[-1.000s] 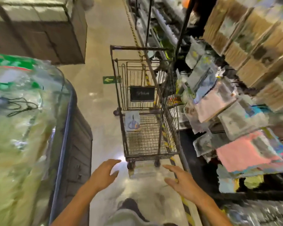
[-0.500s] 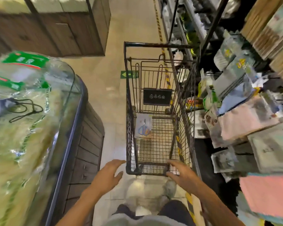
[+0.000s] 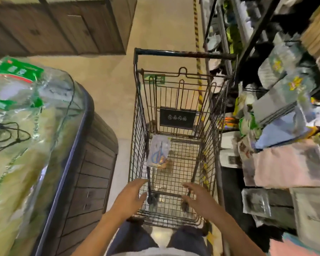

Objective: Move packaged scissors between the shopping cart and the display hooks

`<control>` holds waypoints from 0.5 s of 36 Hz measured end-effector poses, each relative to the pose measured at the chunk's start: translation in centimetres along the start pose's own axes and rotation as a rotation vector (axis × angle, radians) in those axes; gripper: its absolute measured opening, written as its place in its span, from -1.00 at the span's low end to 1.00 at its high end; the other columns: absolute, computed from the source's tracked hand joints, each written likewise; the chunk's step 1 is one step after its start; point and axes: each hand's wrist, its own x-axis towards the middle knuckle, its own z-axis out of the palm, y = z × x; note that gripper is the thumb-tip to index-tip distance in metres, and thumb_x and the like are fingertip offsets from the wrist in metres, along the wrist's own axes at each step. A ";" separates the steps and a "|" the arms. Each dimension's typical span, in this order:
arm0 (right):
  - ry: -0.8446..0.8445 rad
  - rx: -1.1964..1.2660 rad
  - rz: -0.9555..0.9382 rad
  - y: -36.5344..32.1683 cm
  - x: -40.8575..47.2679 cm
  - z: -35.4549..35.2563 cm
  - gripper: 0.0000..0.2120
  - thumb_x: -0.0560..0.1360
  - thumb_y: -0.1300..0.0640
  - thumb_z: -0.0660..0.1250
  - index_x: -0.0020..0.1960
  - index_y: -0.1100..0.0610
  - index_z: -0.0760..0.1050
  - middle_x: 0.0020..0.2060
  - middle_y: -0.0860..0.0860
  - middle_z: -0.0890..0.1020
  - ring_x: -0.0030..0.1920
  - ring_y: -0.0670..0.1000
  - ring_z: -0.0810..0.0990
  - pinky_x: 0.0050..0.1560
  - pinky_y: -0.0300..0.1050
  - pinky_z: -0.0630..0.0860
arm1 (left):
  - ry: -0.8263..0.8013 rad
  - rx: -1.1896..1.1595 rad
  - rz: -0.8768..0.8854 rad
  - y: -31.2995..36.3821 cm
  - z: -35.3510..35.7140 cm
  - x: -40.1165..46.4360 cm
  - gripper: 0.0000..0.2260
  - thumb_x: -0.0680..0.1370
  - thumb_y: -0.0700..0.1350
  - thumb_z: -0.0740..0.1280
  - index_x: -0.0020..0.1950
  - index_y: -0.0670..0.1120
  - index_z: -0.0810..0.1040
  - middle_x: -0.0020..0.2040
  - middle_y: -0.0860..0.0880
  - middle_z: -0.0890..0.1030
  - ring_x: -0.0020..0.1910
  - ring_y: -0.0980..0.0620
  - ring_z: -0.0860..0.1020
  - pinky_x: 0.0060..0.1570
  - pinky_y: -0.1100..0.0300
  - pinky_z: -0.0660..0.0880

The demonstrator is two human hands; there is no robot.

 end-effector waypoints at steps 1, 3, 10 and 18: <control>-0.005 -0.004 0.017 -0.3 0.5 -0.2 -0.55 0.62 -0.05 0.31 0.49 -0.09 0.35 0.46 -0.10 0.40 0.47 -0.05 0.38 0.38 -0.23 0.29 | -0.008 -0.003 0.006 0.0 0.0 0.9 -0.58 0.64 -0.05 0.29 0.50 0.08 0.36 0.45 0.09 0.44 0.44 0.08 0.38 0.36 0.31 0.24; 0.003 -0.007 0.055 -0.8 1.5 -0.4 -0.52 0.63 -0.05 0.29 0.53 -0.07 0.32 0.48 -0.09 0.38 0.47 -0.05 0.37 0.38 -0.23 0.28 | -0.028 -0.019 0.012 -0.1 -0.3 2.7 -0.58 0.64 -0.06 0.29 0.51 0.07 0.36 0.45 0.07 0.43 0.45 0.08 0.36 0.37 0.31 0.21; 0.009 -0.042 0.171 -2.5 4.8 0.8 -0.52 0.64 -0.13 0.22 0.53 -0.07 0.31 0.47 -0.13 0.39 0.49 -0.14 0.32 0.53 -0.09 0.17 | -0.132 -0.086 0.012 -2.9 -1.2 8.8 -0.55 0.63 -0.16 0.30 0.49 0.12 0.35 0.35 0.11 0.41 0.40 0.07 0.40 0.30 0.45 0.18; -0.008 0.058 0.291 -0.4 12.4 2.0 -0.56 0.60 0.09 0.32 0.46 -0.11 0.39 0.39 -0.09 0.46 0.41 -0.01 0.45 0.42 -0.10 0.38 | -0.220 -0.151 -0.072 -4.3 1.5 15.5 -0.59 0.63 -0.11 0.31 0.47 0.04 0.38 0.41 0.01 0.45 0.41 0.01 0.39 0.36 0.23 0.34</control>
